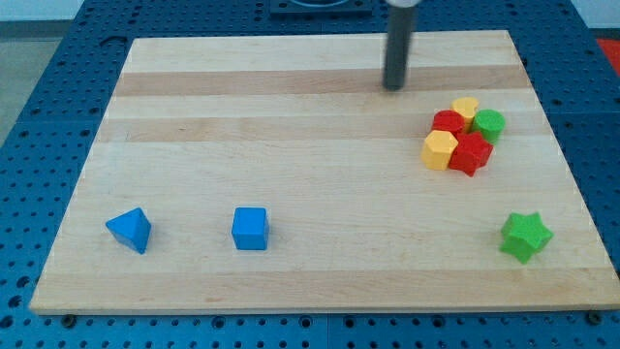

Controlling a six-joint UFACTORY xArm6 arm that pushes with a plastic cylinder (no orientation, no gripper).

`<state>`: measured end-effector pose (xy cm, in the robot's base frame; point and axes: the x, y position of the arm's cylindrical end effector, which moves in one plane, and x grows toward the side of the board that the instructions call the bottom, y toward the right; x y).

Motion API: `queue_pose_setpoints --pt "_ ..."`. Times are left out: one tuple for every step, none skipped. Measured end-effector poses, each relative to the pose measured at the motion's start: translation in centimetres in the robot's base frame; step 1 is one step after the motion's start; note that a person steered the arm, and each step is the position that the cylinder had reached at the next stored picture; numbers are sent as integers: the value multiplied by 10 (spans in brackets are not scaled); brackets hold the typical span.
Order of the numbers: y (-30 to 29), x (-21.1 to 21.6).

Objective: Move a group of blocks towards the bottom side of the board

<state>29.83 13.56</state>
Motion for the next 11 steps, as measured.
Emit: queue_pose_setpoints --pt "55 -7" --pt "69 -10" --pt "68 39" --pt "68 91" --pt "68 91" --pt "68 116" --pt "68 126" --pt "68 127" --pt "68 147" --pt "68 157" --pt "78 138"
